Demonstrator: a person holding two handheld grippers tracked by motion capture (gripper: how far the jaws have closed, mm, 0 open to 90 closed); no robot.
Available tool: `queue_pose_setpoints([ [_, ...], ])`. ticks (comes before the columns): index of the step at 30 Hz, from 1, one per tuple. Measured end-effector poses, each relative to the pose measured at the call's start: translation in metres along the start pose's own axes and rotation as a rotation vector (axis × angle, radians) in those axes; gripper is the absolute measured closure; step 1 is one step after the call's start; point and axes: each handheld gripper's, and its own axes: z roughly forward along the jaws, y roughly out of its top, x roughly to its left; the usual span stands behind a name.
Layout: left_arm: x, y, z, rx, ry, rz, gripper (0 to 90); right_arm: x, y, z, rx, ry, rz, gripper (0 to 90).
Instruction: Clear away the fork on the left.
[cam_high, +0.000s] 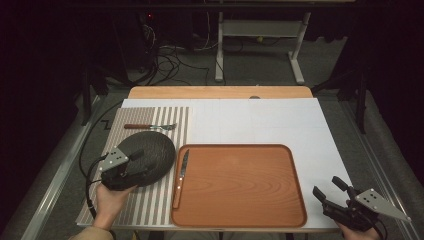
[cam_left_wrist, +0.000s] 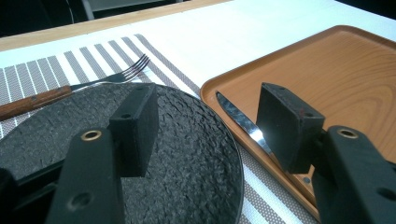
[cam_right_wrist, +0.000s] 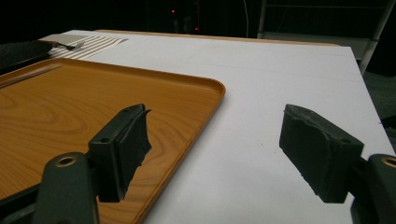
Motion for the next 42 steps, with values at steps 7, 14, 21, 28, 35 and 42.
queue_pose_setpoints([
  [7,0.001,0.003,0.005,0.001,-0.005,0.002,36.6,0.001,0.0,-0.001,-0.003,0.007,-0.003,24.5],
  [14,0.004,0.006,0.012,0.007,-0.006,0.005,36.6,0.0,0.0,0.0,0.0,0.006,-0.004,24.5],
  [21,0.006,0.012,0.018,0.01,-0.003,0.009,36.6,0.0,0.0,0.0,0.0,0.005,-0.005,24.6],
  [28,0.009,0.014,0.025,0.02,0.0,0.006,36.6,0.0,-0.001,0.0,0.0,0.006,-0.004,24.5],
  [35,0.011,0.016,0.031,0.034,0.004,0.01,36.6,0.001,0.0,0.001,0.003,0.012,-0.003,24.6],
  [42,0.015,0.02,0.034,0.027,0.008,0.001,36.6,0.0,0.0,0.0,0.0,0.01,-0.007,24.6],
])
